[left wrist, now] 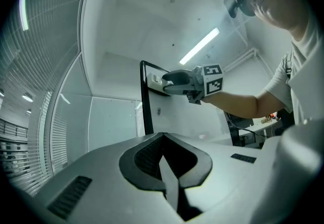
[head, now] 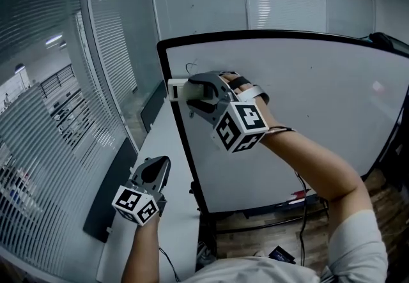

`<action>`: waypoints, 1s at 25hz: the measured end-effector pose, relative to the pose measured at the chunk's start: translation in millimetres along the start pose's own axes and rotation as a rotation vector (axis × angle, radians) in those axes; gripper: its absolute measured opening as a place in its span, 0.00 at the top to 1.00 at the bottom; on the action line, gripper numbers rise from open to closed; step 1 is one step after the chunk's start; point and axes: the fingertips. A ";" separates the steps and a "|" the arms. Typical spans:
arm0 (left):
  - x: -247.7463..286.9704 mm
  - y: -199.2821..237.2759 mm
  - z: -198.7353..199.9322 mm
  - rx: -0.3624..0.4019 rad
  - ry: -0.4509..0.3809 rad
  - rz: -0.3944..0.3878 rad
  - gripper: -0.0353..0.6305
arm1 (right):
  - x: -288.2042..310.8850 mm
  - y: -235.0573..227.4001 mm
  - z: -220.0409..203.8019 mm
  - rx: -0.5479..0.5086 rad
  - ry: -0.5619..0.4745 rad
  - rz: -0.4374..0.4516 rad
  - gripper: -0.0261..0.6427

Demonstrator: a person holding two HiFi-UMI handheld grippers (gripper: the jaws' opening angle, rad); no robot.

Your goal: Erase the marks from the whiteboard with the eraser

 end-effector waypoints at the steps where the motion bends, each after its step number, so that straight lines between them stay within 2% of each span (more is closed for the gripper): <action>1: 0.1 -0.5 -0.4 0.002 0.001 -0.001 0.94 | -2.3 -8.3 1.6 -0.008 0.001 -0.013 0.60; 9: -0.6 4.0 -2.2 -0.008 0.000 0.002 0.94 | -33.7 -91.2 10.3 -0.021 0.004 -0.168 0.60; 14: -1.6 6.3 0.4 -0.011 -0.005 0.011 0.94 | -43.5 -104.9 12.6 -0.018 0.008 -0.211 0.60; 25: -4.0 8.6 -0.1 -0.019 -0.011 0.015 0.94 | -7.2 -30.9 6.6 0.008 0.005 -0.066 0.60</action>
Point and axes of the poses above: the fingertips, and each gripper's own axes: x forward along the fingers, y to its left, z out of its top, and after that the axes turned 14 degrees about z, right-handed
